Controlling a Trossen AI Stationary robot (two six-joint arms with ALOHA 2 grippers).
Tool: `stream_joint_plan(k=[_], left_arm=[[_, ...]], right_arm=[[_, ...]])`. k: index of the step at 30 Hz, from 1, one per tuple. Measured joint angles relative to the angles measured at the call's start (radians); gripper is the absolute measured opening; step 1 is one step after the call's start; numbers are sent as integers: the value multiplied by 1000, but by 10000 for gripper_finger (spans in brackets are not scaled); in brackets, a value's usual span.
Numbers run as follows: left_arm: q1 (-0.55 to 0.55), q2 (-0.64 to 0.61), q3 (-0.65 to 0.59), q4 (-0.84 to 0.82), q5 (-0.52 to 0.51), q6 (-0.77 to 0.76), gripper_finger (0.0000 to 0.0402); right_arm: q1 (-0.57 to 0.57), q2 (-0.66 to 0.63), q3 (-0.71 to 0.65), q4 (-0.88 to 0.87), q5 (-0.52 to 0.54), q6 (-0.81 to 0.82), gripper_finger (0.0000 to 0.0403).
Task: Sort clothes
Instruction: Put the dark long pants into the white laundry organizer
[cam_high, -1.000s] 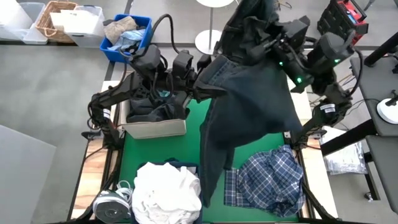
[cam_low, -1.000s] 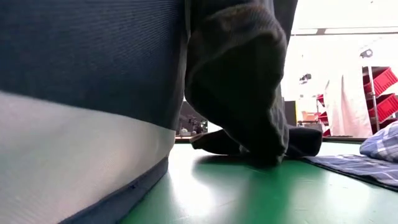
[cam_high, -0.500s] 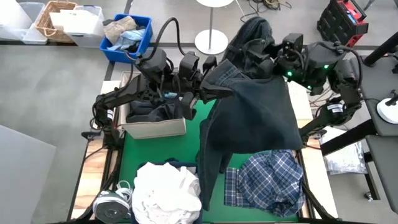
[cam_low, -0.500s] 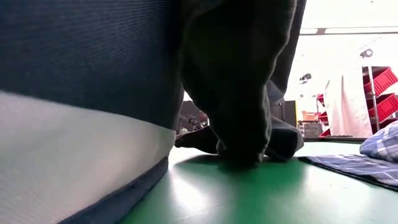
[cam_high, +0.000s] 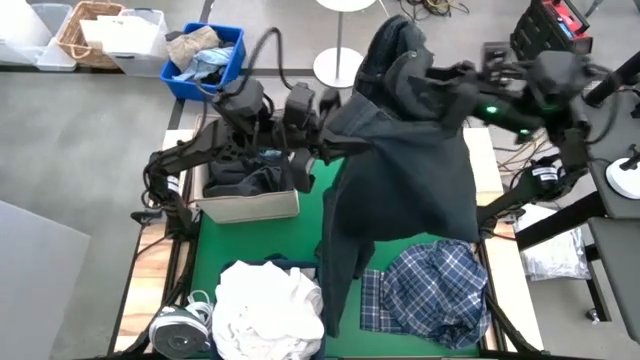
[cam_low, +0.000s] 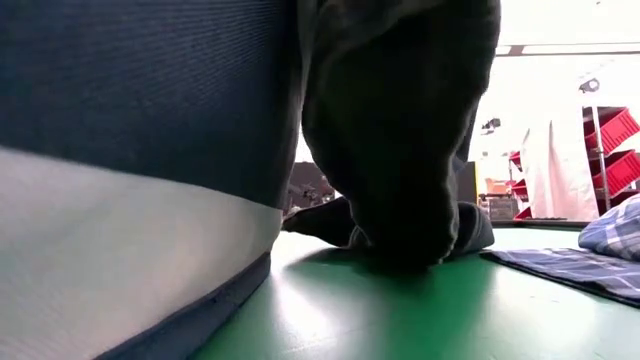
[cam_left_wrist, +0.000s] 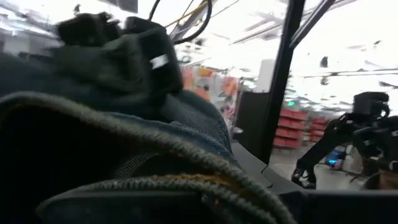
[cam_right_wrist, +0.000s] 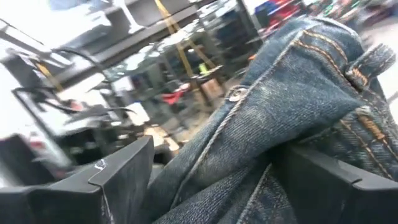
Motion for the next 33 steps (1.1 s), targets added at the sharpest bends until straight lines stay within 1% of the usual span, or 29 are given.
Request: stream_joint_plan(k=[5, 7, 11, 13, 15, 19, 22, 26, 28, 31, 33], left_arm=[[2, -59, 0, -114, -129, 71, 10], [2, -81, 3, -133, -171, 97, 10], [4, -96, 5, -131, -209, 122, 10], [4, -100, 2, -128, -220, 128, 10], [5, -105, 2, -99, -219, 127, 10], [8, -120, 2, 53, -206, 79, 10], [15, -125, 5, 122, -201, 35, 10], [24, -126, 1, 82, -203, 28, 10], [26, -125, 0, 46, -223, 36, 10], [26, -127, 0, -44, -324, 52, 10], [28, -123, 0, -99, -378, 64, 10]], right_arm=[[2, -66, 4, -43, -19, 88, 328], [2, -110, 6, -48, -19, 118, 333], [2, -165, 8, -132, -20, 166, 337], [2, -189, 8, -170, -22, 158, 336], [2, -211, 8, -178, -56, 66, 334], [2, -216, 6, -181, -165, -164, 334], [2, -186, 6, -175, -190, -313, 332], [2, -131, 5, -113, -195, -535, 332], [2, -104, 5, -70, -229, -610, 334], [2, -67, 5, -38, -246, -679, 341], [2, -44, 5, -56, -246, -710, 345]])
